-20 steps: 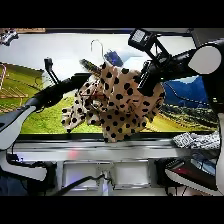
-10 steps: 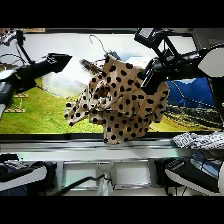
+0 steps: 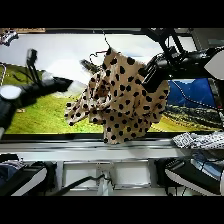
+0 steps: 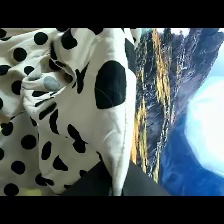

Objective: Fold the clothes and pants, and hang the long-sleeved shirts on hangers.

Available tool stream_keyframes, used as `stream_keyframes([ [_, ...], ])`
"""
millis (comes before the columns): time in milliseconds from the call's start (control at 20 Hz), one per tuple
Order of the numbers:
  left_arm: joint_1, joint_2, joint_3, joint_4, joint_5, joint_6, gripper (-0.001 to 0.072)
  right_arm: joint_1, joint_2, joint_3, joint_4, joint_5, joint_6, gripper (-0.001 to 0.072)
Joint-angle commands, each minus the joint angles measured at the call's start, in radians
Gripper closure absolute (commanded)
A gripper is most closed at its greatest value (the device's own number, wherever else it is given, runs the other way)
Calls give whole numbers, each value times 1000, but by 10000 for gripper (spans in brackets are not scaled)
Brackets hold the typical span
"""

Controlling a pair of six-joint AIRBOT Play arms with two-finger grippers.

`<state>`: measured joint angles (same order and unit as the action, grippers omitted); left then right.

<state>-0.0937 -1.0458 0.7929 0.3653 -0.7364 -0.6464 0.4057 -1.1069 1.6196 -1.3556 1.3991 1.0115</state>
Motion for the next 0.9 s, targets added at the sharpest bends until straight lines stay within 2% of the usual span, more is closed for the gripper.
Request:
stream_keyframes([
  [0,-180,22,-154,-309,137,325,395,0,3,1,23,-4,21,695],
  [50,-232,5,-154,-359,178,373,308,0,3,1,37,-4,25,695],
  [100,-282,-13,-154,-446,238,417,278,0,3,1,52,-4,28,695],
  [200,-351,-42,-154,-621,319,512,278,0,3,1,76,-4,32,695],
  [300,-386,-79,-154,-764,325,597,280,0,3,1,78,-3,55,694],
  [450,-394,-134,-153,-851,322,637,282,0,3,1,83,-3,72,694],
  [600,-389,-206,-124,-906,320,640,284,0,3,1,103,-4,72,695],
  [750,-391,-287,-41,-921,252,640,304,0,3,1,107,-2,72,695],
  [850,-390,-326,16,-921,254,640,303,0,3,1,112,5,72,695],
])
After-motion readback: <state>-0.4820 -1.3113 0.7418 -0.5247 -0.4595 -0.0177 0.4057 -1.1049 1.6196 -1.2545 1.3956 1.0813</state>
